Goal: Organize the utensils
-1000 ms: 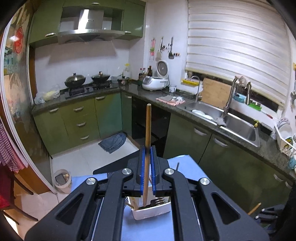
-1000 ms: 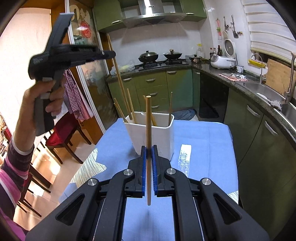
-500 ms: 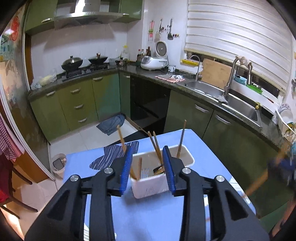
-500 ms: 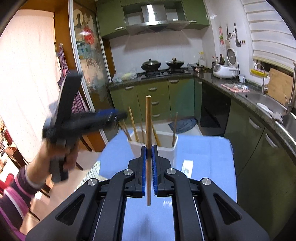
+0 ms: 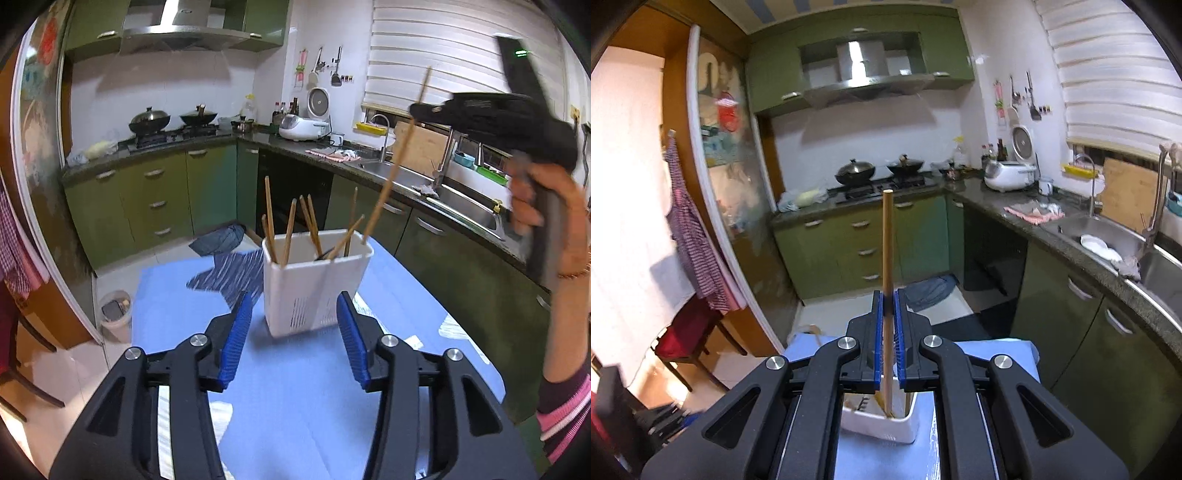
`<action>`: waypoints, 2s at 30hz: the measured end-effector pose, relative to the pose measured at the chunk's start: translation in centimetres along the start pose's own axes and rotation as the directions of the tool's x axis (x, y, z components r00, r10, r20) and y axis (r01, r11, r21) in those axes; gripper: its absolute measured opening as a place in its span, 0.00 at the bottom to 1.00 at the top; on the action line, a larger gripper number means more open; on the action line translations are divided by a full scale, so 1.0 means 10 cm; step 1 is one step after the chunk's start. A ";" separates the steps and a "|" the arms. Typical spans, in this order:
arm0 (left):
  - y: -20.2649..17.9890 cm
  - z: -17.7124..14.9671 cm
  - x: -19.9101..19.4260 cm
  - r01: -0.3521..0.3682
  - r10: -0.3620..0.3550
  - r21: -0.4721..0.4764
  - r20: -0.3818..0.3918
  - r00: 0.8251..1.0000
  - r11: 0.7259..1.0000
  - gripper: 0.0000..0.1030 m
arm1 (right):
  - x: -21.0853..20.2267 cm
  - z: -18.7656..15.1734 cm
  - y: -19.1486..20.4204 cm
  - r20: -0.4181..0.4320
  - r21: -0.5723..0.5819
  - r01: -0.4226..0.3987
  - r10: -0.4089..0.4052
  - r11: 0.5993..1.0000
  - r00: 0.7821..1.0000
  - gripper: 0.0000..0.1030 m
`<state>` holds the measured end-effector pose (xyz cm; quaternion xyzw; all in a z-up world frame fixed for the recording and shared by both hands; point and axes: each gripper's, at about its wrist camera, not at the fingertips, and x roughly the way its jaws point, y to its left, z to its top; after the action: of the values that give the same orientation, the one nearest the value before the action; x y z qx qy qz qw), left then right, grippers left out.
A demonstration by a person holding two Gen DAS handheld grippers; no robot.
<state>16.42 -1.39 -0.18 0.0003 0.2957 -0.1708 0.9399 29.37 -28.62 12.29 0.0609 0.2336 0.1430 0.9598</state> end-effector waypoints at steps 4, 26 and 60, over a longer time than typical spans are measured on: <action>0.05 -0.13 -0.06 -0.001 0.001 -0.017 -0.002 1.000 1.000 0.47 | 0.37 -0.17 -0.05 -0.049 0.009 0.017 -0.016 1.000 0.999 0.07; -0.36 -0.51 -0.19 -0.005 0.009 -0.042 0.108 0.994 0.999 0.93 | -0.32 -1.64 0.02 0.035 -0.023 0.050 -0.049 0.999 0.998 0.71; -0.62 -1.14 -1.22 -0.094 0.108 -0.082 0.184 0.977 0.992 0.93 | -2.60 -3.01 0.39 0.211 -0.057 0.208 -0.191 0.977 0.959 0.95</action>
<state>-1.23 -2.22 -2.19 -0.0350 0.2110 -0.1113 0.9705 -7.72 -31.25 -2.43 0.0135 0.1330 0.0475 0.9899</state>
